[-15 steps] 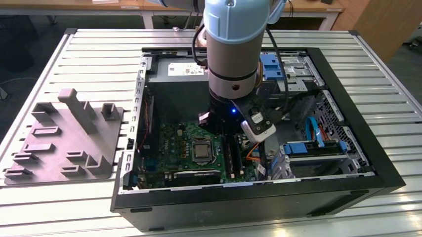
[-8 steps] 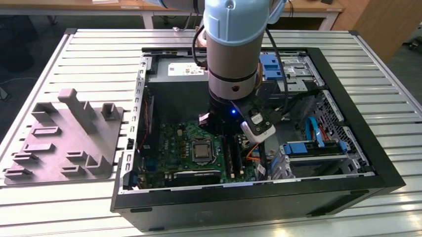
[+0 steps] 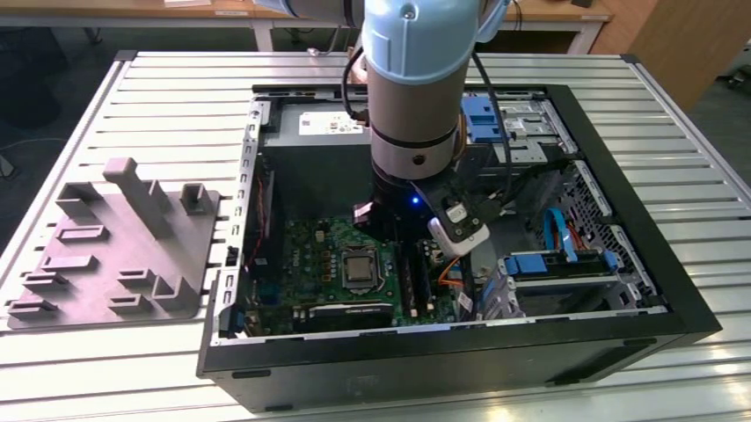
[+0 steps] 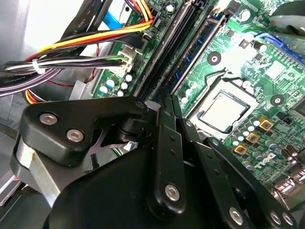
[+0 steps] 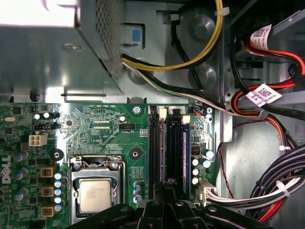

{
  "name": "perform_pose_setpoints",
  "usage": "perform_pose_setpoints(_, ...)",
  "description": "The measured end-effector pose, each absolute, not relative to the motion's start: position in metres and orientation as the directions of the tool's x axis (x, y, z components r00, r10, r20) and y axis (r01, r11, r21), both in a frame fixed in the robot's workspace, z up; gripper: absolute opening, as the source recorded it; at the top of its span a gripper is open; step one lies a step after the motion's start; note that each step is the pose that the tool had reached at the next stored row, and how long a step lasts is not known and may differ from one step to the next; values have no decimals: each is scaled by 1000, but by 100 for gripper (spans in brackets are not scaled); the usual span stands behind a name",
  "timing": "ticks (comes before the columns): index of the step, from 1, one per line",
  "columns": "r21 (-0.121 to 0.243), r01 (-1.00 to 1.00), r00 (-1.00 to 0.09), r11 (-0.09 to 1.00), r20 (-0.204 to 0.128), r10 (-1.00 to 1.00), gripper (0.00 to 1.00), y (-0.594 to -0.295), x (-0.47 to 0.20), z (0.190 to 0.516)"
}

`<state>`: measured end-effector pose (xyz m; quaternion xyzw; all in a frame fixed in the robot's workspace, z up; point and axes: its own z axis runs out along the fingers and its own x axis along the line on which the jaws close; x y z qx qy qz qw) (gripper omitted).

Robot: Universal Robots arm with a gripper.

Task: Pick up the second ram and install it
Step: 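Insert the second ram into the second slot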

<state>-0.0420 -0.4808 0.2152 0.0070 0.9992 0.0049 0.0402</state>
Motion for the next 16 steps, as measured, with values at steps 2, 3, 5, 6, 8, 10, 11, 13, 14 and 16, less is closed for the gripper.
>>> perform_pose_setpoints(2, 10, 14, -997, 1000, -80, 14, 11, -481, -42, 215)
perform_pose_setpoints(3, 11, 14, -997, 1000, -80, 14, 11, -481, -42, 215)
perform_pose_setpoints(5, 11, 14, -997, 1000, -81, 14, 11, -481, -42, 214)
perform_pose_setpoints(6, 11, 14, -997, 1000, -80, 14, 11, -481, -42, 214)
perform_pose_setpoints(8, 10, 14, -997, 1000, -80, 14, 11, -481, -42, 214)
perform_pose_setpoints(10, 10, 14, -997, 1000, -80, 14, 11, -481, -42, 214)
perform_pose_setpoints(11, 11, 14, -997, 1000, -80, 14, 11, -481, -42, 214)
perform_pose_setpoints(13, 10, 14, -997, 1000, -80, 14, 11, -481, -42, 213)
perform_pose_setpoints(14, 10, 14, -997, 1000, -80, 14, 11, -481, -42, 213)
perform_pose_setpoints(16, 10, 14, -997, 1000, -80, 14, 11, -481, -42, 213)
